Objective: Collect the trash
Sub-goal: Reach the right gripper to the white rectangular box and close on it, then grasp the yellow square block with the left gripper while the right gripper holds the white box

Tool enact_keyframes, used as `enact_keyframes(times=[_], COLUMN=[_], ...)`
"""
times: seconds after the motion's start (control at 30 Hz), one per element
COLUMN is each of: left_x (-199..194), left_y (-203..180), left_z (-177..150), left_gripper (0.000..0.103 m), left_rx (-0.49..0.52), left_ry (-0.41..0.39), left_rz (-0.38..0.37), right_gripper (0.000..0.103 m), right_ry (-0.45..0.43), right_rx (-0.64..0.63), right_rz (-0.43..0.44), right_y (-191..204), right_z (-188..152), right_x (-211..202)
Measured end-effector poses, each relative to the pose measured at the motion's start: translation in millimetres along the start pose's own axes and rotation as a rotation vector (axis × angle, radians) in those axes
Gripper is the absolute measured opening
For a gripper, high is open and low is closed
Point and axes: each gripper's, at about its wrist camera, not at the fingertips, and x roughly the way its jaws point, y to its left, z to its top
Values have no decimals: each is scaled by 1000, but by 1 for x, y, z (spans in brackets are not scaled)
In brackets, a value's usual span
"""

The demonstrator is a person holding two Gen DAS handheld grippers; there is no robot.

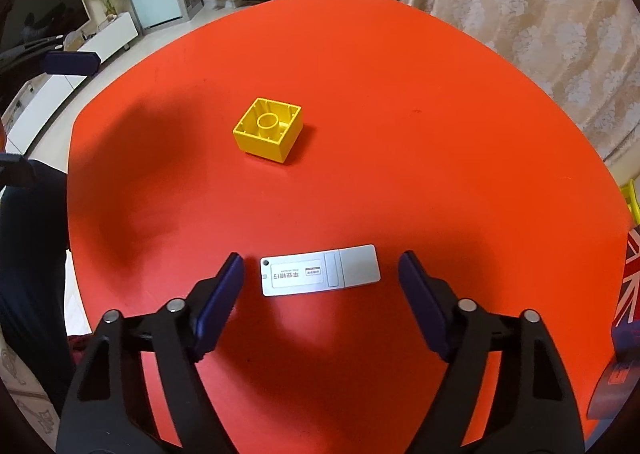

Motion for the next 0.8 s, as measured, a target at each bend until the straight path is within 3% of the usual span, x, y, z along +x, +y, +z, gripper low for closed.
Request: enact_keyframes(times=[0.17,0.37,0.8], left_x=[1,2,19], left_y=[-1,-3,-4], left_z=[1,2,21], left_gripper=[96,96,96], left_rx=[5,11,34], left_ry=[3,-2,5], left_rz=[-1,-6,-8], right_gripper=[58,58,58], right_ry=[-14,-24,-55], right_rx=[10,36,214], right_rz=[13,5,-75], right_y=[0,-2,-9], right_z=[-2,-4,-5], right_x=[-1,-4,-44])
